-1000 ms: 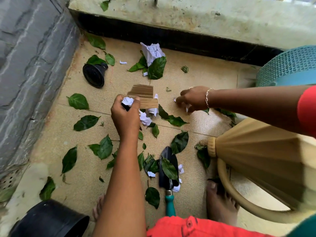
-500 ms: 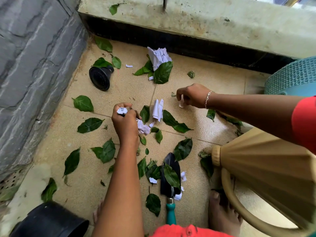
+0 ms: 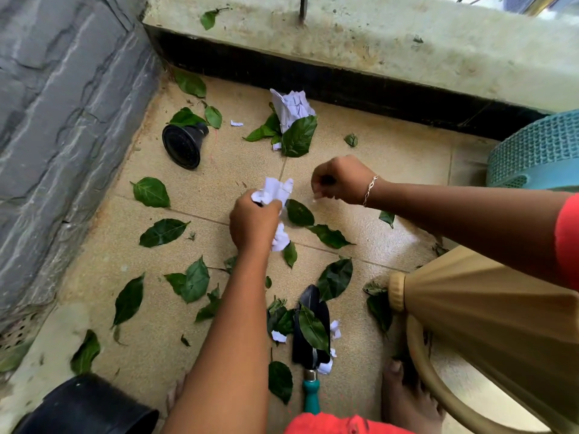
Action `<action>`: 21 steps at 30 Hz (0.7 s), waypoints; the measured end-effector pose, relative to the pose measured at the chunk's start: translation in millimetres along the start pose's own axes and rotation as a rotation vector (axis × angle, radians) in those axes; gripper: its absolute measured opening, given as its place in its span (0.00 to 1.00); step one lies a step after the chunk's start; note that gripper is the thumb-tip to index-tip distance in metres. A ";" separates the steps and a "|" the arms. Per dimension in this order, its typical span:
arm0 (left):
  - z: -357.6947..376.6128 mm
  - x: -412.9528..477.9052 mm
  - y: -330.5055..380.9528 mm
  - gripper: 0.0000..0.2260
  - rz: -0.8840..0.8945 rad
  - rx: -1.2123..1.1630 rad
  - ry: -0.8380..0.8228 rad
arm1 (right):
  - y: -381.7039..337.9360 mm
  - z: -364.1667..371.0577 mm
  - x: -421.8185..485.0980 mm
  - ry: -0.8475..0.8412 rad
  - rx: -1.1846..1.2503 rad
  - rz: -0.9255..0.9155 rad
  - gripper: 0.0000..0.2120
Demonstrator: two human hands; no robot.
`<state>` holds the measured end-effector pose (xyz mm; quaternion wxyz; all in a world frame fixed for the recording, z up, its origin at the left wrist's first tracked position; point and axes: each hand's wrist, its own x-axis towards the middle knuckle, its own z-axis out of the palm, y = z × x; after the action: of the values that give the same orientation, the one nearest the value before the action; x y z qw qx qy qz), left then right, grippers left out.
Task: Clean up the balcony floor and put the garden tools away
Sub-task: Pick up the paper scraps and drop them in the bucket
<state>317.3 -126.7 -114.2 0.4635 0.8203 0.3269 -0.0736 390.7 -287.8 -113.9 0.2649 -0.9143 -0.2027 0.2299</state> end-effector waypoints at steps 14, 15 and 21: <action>-53.6 10.1 -3.6 0.05 -0.111 -0.422 0.003 | -62.8 -0.4 19.1 0.234 0.201 -0.159 0.03; -55.0 8.7 -1.9 0.06 -0.096 -0.422 0.001 | -63.1 -0.9 18.6 0.242 0.212 -0.171 0.03; -57.7 1.1 11.1 0.05 -0.151 -0.717 -0.274 | -81.0 1.9 14.6 0.187 0.173 -0.283 0.03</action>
<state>314.3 -83.6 -74.5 0.7533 0.5626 0.3264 -0.0977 381.4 -216.9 -73.0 0.3898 -0.8679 -0.2831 0.1211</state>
